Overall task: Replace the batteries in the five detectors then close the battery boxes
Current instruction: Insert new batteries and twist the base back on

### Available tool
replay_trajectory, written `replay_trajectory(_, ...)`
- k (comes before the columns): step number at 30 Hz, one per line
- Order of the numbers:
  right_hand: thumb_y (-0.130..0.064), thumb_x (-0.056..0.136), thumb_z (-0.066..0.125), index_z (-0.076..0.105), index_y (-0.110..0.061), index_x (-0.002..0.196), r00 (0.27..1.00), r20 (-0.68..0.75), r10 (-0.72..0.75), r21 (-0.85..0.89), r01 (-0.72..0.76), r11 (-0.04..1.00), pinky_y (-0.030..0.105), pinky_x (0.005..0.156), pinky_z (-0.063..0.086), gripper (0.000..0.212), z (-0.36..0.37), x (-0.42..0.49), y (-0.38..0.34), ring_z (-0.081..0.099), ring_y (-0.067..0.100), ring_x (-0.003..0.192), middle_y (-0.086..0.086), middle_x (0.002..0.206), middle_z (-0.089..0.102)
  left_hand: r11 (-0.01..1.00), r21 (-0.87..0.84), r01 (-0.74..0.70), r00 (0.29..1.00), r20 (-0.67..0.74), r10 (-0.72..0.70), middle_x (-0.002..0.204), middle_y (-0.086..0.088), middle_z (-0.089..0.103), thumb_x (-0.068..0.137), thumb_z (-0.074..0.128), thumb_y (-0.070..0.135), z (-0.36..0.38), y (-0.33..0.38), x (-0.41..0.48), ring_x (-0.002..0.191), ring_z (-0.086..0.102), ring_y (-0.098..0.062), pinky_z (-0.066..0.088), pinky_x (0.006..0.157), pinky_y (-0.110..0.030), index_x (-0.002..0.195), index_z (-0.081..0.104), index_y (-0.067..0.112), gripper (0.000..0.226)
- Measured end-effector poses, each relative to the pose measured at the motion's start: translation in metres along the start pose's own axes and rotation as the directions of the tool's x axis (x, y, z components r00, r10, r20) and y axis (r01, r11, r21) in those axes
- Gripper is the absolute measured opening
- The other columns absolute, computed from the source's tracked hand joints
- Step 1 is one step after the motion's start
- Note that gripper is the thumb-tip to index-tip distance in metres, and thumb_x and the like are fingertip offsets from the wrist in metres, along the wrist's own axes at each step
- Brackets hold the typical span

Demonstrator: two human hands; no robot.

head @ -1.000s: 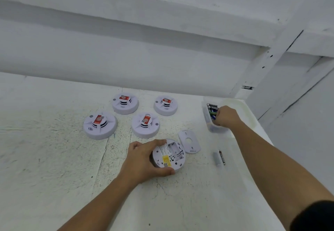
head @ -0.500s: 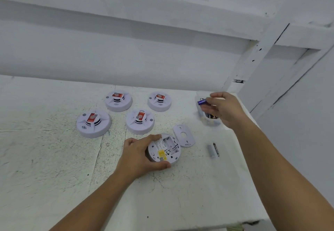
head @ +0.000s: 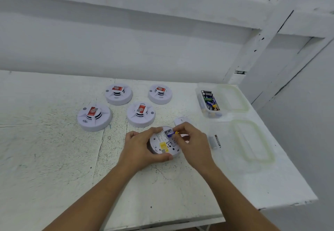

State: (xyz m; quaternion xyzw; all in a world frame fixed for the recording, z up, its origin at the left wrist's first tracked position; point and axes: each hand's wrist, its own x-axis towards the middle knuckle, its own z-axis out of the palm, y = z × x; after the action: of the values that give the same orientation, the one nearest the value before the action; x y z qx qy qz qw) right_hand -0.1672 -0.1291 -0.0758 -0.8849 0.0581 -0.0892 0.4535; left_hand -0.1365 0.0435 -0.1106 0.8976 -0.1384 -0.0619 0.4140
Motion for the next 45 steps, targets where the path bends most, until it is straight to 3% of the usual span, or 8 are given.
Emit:
replay_trajectory(5, -0.017, 0.084, 0.068, 0.069, -0.020, 0.100, 0.988, -0.008, -0.152, -0.159, 0.149, 0.976, 0.013, 0.076, 0.045, 0.015, 0.006, -0.014, 0.013, 0.059, 0.007, 0.089, -0.010, 0.089, 0.063, 0.999, 0.001, -0.034, 0.999, -0.020, 0.034, 0.100, 0.036, 0.048, 0.035, 0.061, 0.084, 0.001, 0.000, 0.001, 0.097, 0.029, -0.008, 0.023, 0.088, -0.016, 0.112, 0.044, 0.058, 0.083)
replay_trajectory(12, -0.015, 0.088, 0.064, 0.071, -0.022, 0.103, 0.983, 0.091, -0.162, -0.179, 0.176, 0.968, -0.002, 0.086, 0.032, 0.018, -0.001, -0.014, 0.023, 0.047, -0.014, 0.106, -0.011, 0.108, 0.060, 0.998, 0.011, -0.054, 0.998, -0.031, 0.054, 0.098, 0.038, 0.048, 0.037, 0.060, 0.084, 0.002, 0.000, 0.001, 0.093, 0.028, 0.012, 0.021, 0.092, -0.020, 0.114, 0.046, 0.055, 0.084)
replay_trajectory(18, -0.014, 0.086, 0.067, 0.069, -0.025, 0.095, 0.985, 0.139, -0.100, -0.082, 0.112, 0.990, 0.012, 0.085, 0.046, 0.014, -0.009, -0.006, 0.022, 0.059, -0.001, 0.099, -0.022, 0.096, 0.061, 0.994, 0.044, -0.102, 0.994, -0.045, 0.104, 0.097, 0.043, 0.043, 0.040, 0.059, 0.084, 0.002, -0.001, 0.003, 0.097, 0.022, 0.029, 0.018, 0.092, -0.022, 0.119, 0.050, 0.048, 0.087)
replay_trajectory(24, -0.010, 0.081, 0.071, 0.074, -0.022, 0.089, 0.990, 0.134, -0.047, -0.037, 0.052, 0.998, 0.012, 0.087, 0.044, 0.015, -0.006, 0.003, 0.022, 0.057, -0.003, 0.099, -0.016, 0.099, 0.064, 0.991, 0.067, -0.119, 0.991, -0.061, 0.123, 0.094, 0.042, 0.048, 0.042, 0.059, 0.087, 0.004, -0.003, 0.005, 0.093, 0.040, 0.015, 0.019, 0.094, -0.022, 0.118, 0.052, 0.046, 0.086)
replay_trajectory(34, -0.012, 0.082, 0.071, 0.075, -0.022, 0.094, 0.989, 0.124, -0.080, -0.058, 0.087, 0.994, -0.001, 0.085, 0.037, 0.016, -0.004, 0.001, 0.026, 0.051, -0.009, 0.107, -0.018, 0.099, 0.064, 0.986, 0.086, -0.140, 0.983, -0.110, 0.150, 0.084, 0.041, 0.048, 0.042, 0.059, 0.084, 0.008, -0.005, 0.008, 0.083, 0.044, 0.018, 0.026, 0.091, -0.027, 0.115, 0.057, 0.041, 0.085)
replay_trajectory(37, -0.008, 0.083, 0.068, 0.074, -0.016, 0.097, 0.981, 0.119, -0.155, -0.113, 0.168, 0.979, 0.002, 0.085, 0.039, 0.017, -0.002, -0.003, 0.026, 0.051, -0.004, 0.109, -0.028, 0.098, 0.058, 0.987, 0.083, -0.140, 0.984, -0.101, 0.148, 0.085, 0.041, 0.048, 0.042, 0.059, 0.084, 0.009, -0.006, 0.009, 0.083, 0.044, 0.018, 0.026, 0.091, -0.026, 0.115, 0.056, 0.041, 0.085)
replay_trajectory(40, -0.010, 0.080, 0.061, 0.074, -0.009, 0.094, 0.956, 0.119, -0.267, -0.204, 0.287, 0.936, 0.011, 0.086, 0.040, 0.019, 0.004, -0.006, 0.026, 0.051, 0.010, 0.107, -0.017, 0.101, 0.065, 0.988, 0.081, -0.132, 0.986, -0.092, 0.139, 0.084, 0.040, 0.049, 0.041, 0.060, 0.084, 0.008, -0.006, 0.009, 0.085, 0.043, 0.020, 0.024, 0.090, -0.024, 0.116, 0.056, 0.042, 0.086)
replay_trajectory(45, -0.008, 0.081, 0.062, 0.075, -0.013, 0.089, 0.957, 0.222, -0.188, -0.220, 0.237, 0.946, 0.014, 0.081, 0.041, 0.016, -0.005, 0.007, 0.017, 0.049, 0.010, 0.100, -0.012, 0.096, 0.069, 0.991, 0.068, -0.117, 0.988, -0.088, 0.123, 0.088, 0.042, 0.046, 0.040, 0.060, 0.084, 0.007, -0.005, 0.009, 0.088, 0.040, 0.020, 0.022, 0.090, -0.019, 0.116, 0.056, 0.041, 0.087)
